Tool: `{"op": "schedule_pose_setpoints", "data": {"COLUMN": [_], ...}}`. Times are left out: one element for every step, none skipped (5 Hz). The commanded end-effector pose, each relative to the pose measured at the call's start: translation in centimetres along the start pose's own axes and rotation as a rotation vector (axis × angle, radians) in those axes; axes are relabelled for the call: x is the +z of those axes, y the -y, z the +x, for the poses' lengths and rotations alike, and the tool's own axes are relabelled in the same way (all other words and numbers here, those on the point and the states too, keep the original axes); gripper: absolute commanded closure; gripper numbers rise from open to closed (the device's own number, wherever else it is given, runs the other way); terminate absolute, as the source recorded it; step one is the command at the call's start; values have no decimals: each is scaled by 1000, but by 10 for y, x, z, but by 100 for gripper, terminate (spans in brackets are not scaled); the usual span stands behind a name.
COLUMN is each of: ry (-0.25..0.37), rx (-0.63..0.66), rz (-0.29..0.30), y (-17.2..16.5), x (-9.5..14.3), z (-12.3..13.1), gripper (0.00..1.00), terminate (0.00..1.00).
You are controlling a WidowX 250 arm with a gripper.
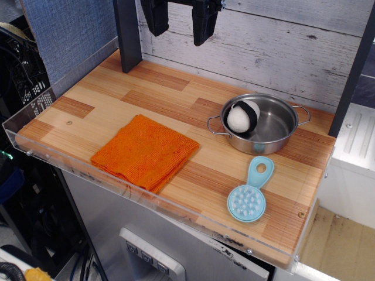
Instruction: Move sushi to left of towel
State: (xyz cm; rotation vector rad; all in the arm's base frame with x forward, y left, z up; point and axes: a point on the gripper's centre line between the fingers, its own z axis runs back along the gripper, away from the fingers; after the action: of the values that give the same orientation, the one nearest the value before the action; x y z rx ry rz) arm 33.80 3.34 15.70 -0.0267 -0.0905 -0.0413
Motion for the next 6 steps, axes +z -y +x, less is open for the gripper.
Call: {"op": "schedule_pose_setpoints", "data": {"ry": [0, -8, 24, 97, 113, 97], "rx": [0, -26, -145, -260, -264, -231], "rz": [0, -5, 1, 16, 30, 29], "y": [0, 13, 38, 54, 55, 50], "x": [0, -12, -29, -52, -75, -94], "z": [0, 1, 5, 13, 26, 39], "gripper": [0, 0, 0, 0, 0, 0], "terminate": [0, 0, 0, 0, 0, 0]}}
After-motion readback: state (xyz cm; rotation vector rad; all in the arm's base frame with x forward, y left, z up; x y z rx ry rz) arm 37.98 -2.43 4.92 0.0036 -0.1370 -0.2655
